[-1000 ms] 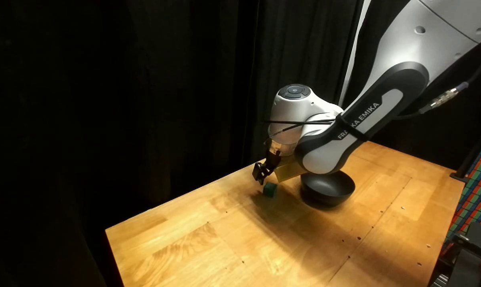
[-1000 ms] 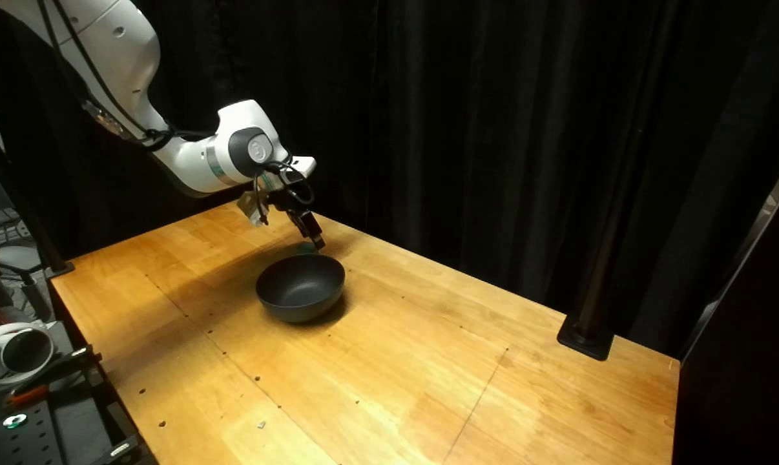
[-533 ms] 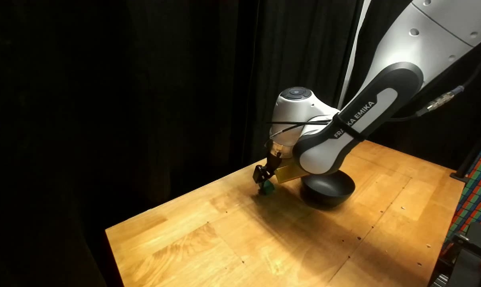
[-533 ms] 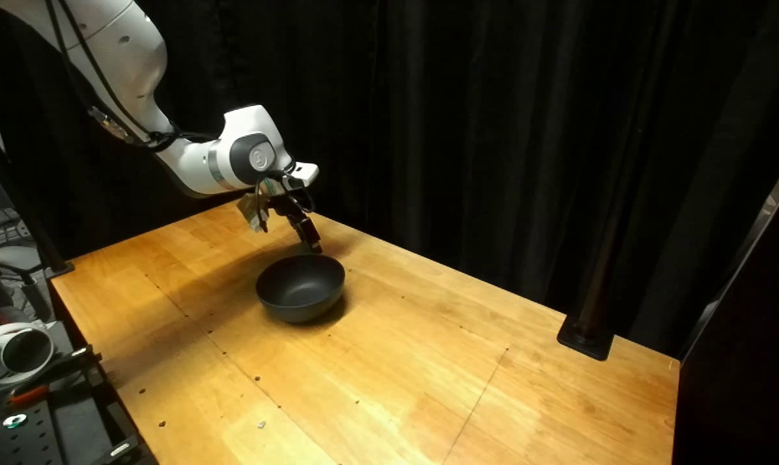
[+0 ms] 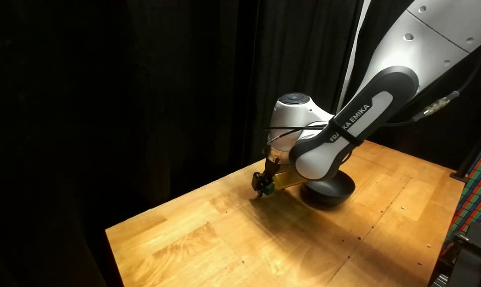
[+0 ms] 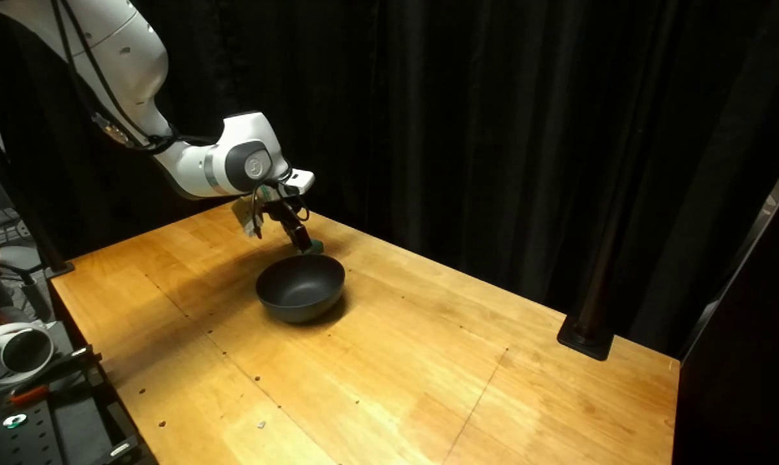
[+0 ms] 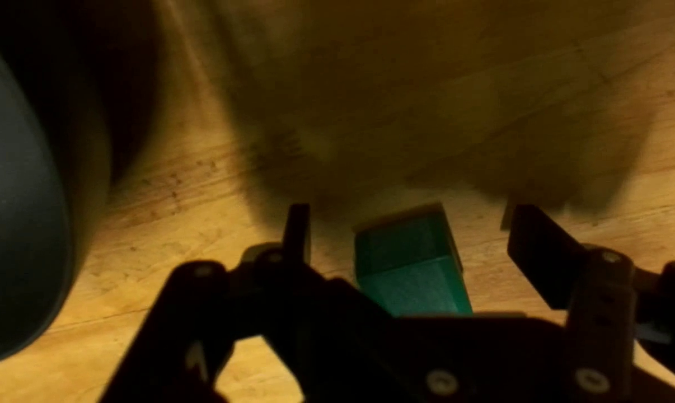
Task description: Put the block in the bowl
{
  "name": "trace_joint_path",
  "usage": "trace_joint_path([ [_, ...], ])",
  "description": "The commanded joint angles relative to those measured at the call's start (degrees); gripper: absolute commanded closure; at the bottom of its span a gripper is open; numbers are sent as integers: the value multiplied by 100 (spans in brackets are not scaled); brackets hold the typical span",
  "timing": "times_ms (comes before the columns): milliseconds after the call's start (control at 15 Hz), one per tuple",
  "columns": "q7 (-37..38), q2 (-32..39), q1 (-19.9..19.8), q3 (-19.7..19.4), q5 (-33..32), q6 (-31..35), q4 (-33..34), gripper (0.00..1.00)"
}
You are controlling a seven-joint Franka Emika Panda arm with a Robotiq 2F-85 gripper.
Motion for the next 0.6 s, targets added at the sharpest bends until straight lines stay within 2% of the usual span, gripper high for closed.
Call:
trace_joint_path([
  [0,116,56,317,-361,-20,165,110,9],
  [67,167,75,421,-476,-67,179,131,4],
  [133,213,94,516,-586,-106,175,148,34],
  [200,237,106,586,-662,-126,183,154,29],
  [267,268,110,651,-731,-146,190,153,30],
  [533,241,69,654,-706,-78,233,75,61],
])
